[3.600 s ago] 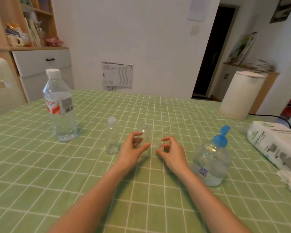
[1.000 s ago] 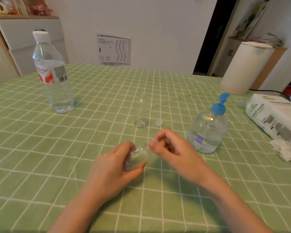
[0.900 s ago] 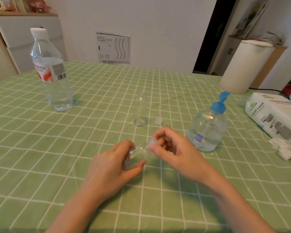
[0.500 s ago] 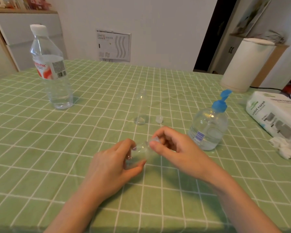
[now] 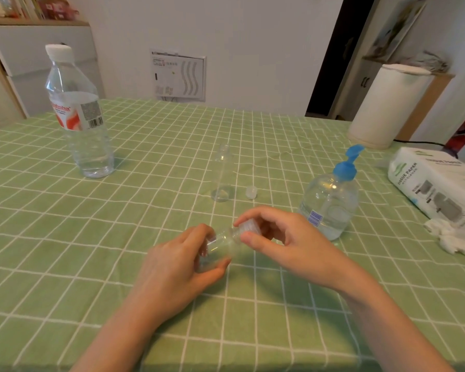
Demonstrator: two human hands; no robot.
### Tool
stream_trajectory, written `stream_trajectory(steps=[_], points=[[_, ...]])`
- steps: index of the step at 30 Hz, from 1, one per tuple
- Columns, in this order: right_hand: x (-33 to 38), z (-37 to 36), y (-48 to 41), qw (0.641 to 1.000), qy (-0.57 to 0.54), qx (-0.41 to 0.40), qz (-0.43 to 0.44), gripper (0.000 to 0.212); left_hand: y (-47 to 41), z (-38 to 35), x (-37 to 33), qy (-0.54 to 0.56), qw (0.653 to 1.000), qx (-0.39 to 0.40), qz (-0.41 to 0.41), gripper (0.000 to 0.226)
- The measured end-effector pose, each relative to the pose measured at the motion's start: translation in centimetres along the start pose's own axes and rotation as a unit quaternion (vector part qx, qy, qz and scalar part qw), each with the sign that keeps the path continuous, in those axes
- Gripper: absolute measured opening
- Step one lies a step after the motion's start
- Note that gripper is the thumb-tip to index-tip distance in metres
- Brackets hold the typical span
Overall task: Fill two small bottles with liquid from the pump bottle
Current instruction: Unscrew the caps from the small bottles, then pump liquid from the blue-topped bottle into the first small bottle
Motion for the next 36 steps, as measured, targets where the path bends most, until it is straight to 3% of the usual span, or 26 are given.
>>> stream_trajectory(steps=[4,10,15,20,25,30,36], points=[[-0.5,1.6,0.0,0.994,-0.085,-0.063,-0.003,0.018,-0.2,0.0,0.1,0.109,0.993,-0.014,0.048,0.032],[-4.3,1.3,-1.6,0.986,-0.048,-0.130,-0.091,0.020,-1.2,-0.6,-0.2,0.288,0.946,-0.028,0.144,0.034],[-7.0,0.1,-2.9,0.981,-0.019,-0.147,-0.126,0.022,-1.2,-0.5,0.0,0.320,0.933,-0.025,0.166,0.045],[-7.7,-0.5,-3.1,0.983,0.078,-0.115,-0.119,0.043,-1.2,-0.3,0.0,0.349,0.920,-0.031,0.178,0.046],[-7.2,-0.4,-2.9,0.982,0.098,-0.110,-0.116,0.048,-1.2,-0.3,-0.3,0.353,0.917,-0.019,0.183,0.039],[-4.9,1.6,-0.9,0.981,0.057,-0.162,-0.093,0.023,-2.1,-0.3,-1.8,0.407,0.899,-0.001,0.165,0.038],[-2.5,6.3,2.6,0.979,0.072,-0.160,-0.101,0.014,-5.9,-2.0,-6.3,0.417,0.898,0.065,0.127,0.036]])
Point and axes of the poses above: each hand's wrist, its own y-axis away from the middle knuckle, its own z-axis out of the back of the hand, x = y × z, the point moved 3 cm from there along -y, towards the middle knuckle, and after that the axes turned 2 degrees about -x, right-handed, at the moved point
